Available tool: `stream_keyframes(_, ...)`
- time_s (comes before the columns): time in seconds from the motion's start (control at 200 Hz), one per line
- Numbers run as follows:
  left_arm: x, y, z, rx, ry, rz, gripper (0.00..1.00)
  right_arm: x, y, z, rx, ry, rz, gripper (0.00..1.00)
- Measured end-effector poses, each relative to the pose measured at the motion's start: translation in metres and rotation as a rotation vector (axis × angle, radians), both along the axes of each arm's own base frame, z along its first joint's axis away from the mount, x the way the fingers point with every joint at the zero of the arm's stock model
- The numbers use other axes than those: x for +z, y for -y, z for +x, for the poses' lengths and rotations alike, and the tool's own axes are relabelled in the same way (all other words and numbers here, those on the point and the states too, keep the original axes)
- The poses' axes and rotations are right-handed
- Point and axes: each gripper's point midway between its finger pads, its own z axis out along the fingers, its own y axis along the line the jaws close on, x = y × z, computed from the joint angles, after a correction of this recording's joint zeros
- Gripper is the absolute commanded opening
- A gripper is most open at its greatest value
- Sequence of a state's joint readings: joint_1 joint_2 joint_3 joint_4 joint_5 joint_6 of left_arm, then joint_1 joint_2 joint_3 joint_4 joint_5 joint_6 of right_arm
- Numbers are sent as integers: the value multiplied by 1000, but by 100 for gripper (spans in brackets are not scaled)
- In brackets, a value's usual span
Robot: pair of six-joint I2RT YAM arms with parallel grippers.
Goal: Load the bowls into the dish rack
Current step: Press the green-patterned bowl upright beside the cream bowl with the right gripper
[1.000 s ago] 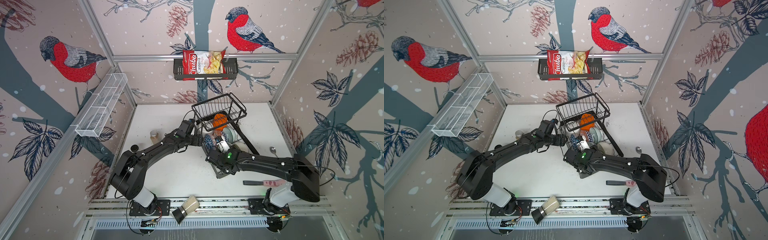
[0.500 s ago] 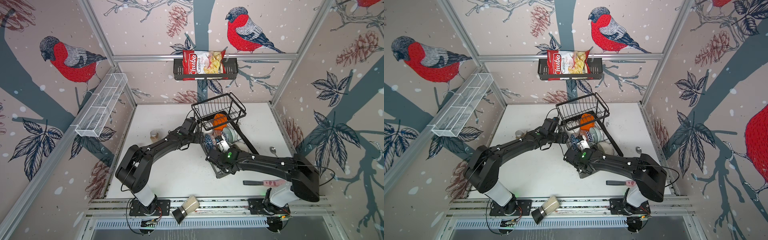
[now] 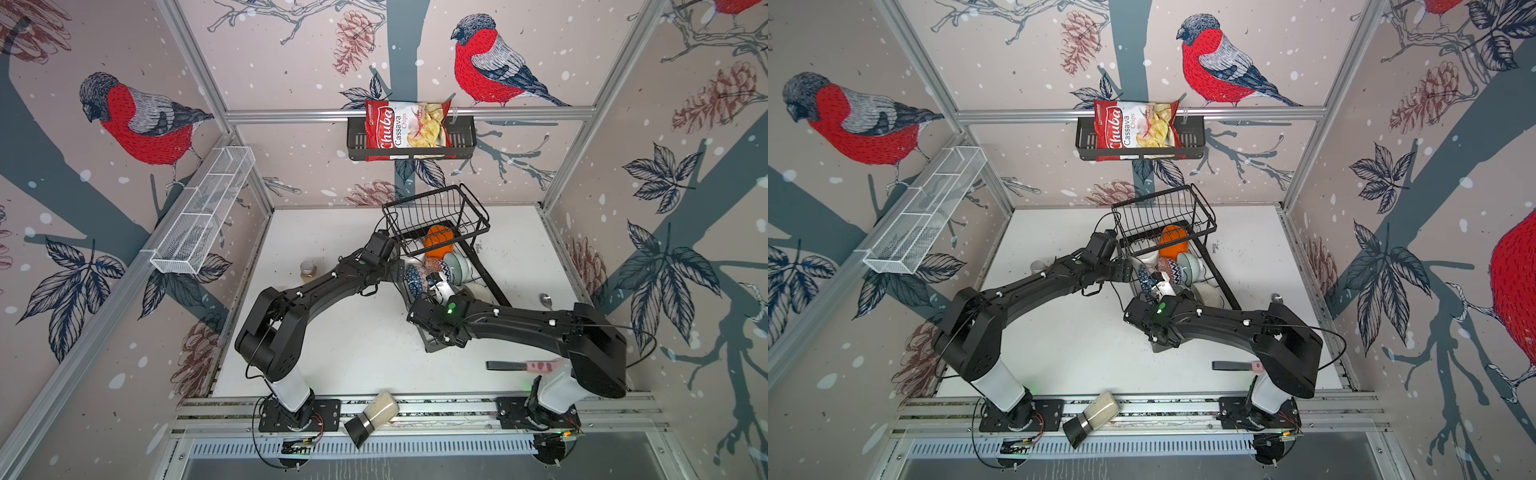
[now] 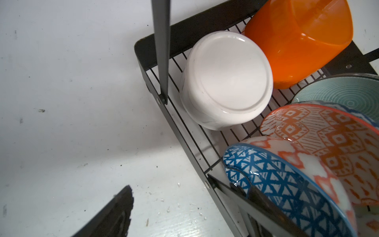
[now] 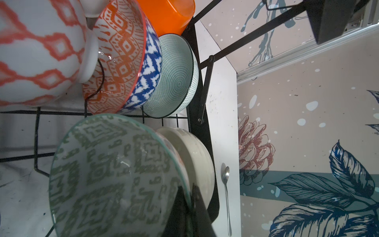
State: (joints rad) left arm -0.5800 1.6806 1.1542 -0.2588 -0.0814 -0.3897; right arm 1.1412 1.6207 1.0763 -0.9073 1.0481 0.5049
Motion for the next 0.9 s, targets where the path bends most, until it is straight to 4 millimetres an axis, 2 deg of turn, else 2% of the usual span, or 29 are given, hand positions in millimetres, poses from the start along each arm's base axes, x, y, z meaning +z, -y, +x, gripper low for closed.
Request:
stream_keyframes(0.235,3,1,-5,-19,3,-26,87,-1,-4,-1,2,1,-56,0)
stream_keyframes(0.495,17,12,-19,-116,14,-93,88,-2,-6,-3,-10,14,-102,0)
stream_keyframes(0.901,38,9,-40,-163,46,-144,89,-11,-18,-7,15,23,-186,0)
